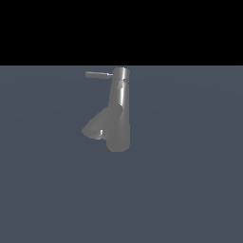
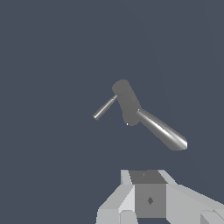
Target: Turn on the faucet by rotating a designated handle.
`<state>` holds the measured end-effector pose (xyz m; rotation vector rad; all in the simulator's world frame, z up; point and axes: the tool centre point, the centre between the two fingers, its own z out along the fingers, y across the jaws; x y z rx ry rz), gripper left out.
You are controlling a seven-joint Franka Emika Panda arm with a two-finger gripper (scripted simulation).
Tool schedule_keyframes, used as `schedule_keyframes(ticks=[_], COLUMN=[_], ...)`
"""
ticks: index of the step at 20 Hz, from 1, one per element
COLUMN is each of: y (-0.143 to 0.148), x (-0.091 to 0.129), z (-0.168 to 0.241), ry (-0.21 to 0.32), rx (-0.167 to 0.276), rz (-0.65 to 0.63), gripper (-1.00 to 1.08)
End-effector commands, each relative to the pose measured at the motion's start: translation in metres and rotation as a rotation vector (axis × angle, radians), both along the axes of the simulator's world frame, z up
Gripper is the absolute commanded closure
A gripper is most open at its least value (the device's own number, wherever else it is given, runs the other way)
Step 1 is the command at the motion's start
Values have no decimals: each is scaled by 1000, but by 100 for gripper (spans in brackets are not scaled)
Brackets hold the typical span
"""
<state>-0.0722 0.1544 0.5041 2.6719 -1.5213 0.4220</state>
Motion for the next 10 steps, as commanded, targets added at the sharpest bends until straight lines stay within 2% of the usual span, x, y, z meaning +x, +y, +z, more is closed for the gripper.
schedule_keyframes(ticks=[1, 10], y=[2, -2], x=[17, 74], z=[-15, -79], ry=[6, 45], rx=[11, 67], rz=[-47, -219], gripper=[108, 108])
